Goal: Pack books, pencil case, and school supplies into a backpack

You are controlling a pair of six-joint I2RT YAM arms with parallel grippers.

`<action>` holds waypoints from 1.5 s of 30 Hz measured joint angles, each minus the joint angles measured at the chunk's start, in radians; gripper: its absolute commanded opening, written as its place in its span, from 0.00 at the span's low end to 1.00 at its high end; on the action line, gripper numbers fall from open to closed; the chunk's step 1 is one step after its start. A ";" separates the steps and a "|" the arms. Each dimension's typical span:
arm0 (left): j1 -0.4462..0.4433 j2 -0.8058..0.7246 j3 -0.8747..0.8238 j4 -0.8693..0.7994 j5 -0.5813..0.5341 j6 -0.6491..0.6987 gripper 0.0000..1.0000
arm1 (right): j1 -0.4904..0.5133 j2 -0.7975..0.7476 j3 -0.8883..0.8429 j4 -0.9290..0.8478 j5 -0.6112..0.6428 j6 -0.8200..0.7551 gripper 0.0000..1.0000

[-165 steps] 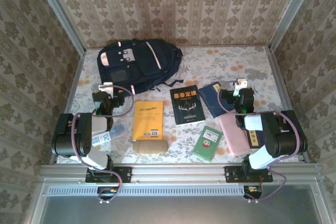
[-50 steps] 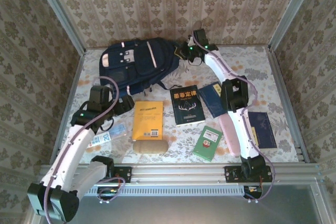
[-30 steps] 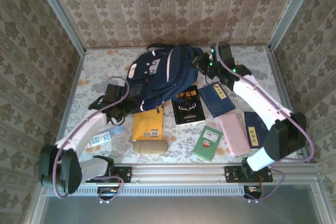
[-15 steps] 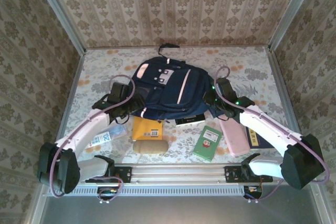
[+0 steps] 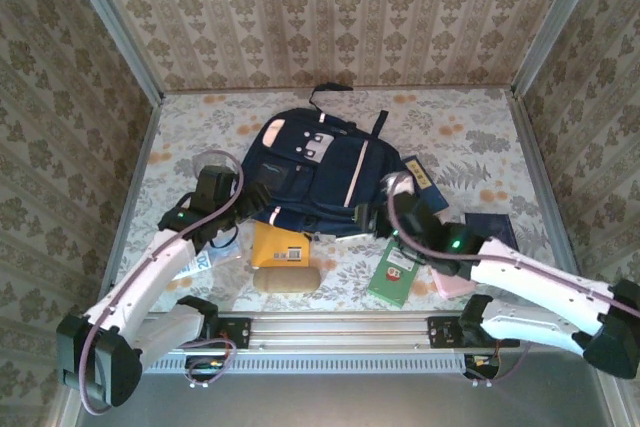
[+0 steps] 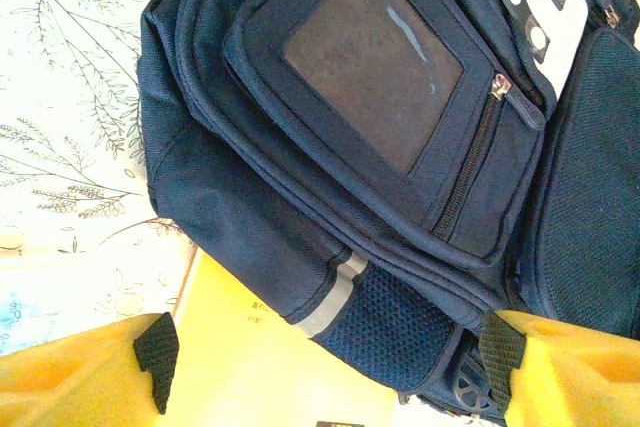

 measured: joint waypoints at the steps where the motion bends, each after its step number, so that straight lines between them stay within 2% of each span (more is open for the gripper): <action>1: 0.000 0.005 0.000 0.001 0.000 0.000 0.83 | 0.051 0.053 0.007 0.017 0.000 -0.011 0.51; 4: -0.001 0.031 0.000 0.002 0.000 -0.003 0.83 | 0.144 0.249 0.072 0.016 -0.008 -0.013 0.50; 7: -0.006 0.052 0.000 0.002 0.000 -0.012 0.83 | 0.159 0.419 0.146 0.011 -0.020 0.003 0.54; 11: -0.008 0.052 -0.001 0.009 0.000 -0.021 0.83 | 0.152 0.536 0.182 0.011 -0.002 0.052 0.49; 14: -0.013 0.051 -0.005 0.013 0.000 -0.026 0.83 | 0.105 0.548 0.163 0.034 0.001 0.097 0.43; 23: -0.014 0.051 -0.048 0.024 0.000 -0.033 0.82 | -0.117 0.547 0.137 0.097 -0.009 0.128 0.10; 25: -0.014 0.051 -0.048 0.027 0.000 -0.033 0.82 | -0.137 0.544 0.126 0.109 -0.023 0.134 0.12; 29: -0.014 0.051 -0.048 0.031 0.000 -0.033 0.82 | -0.104 0.527 0.105 0.142 -0.080 0.156 0.37; 31: -0.014 0.051 -0.048 0.032 0.000 -0.033 0.82 | -0.069 0.527 0.105 0.162 -0.099 0.167 0.42; 35: -0.014 0.051 -0.048 0.038 0.000 -0.033 0.82 | -0.022 0.559 0.117 0.184 -0.117 0.177 0.42; 40: -0.015 0.051 -0.048 0.047 0.000 -0.034 0.82 | -0.023 0.650 0.147 0.189 -0.111 0.198 0.37; 45: -0.019 0.051 -0.072 0.064 0.000 -0.041 0.82 | -0.023 0.715 0.205 0.182 -0.079 0.204 0.36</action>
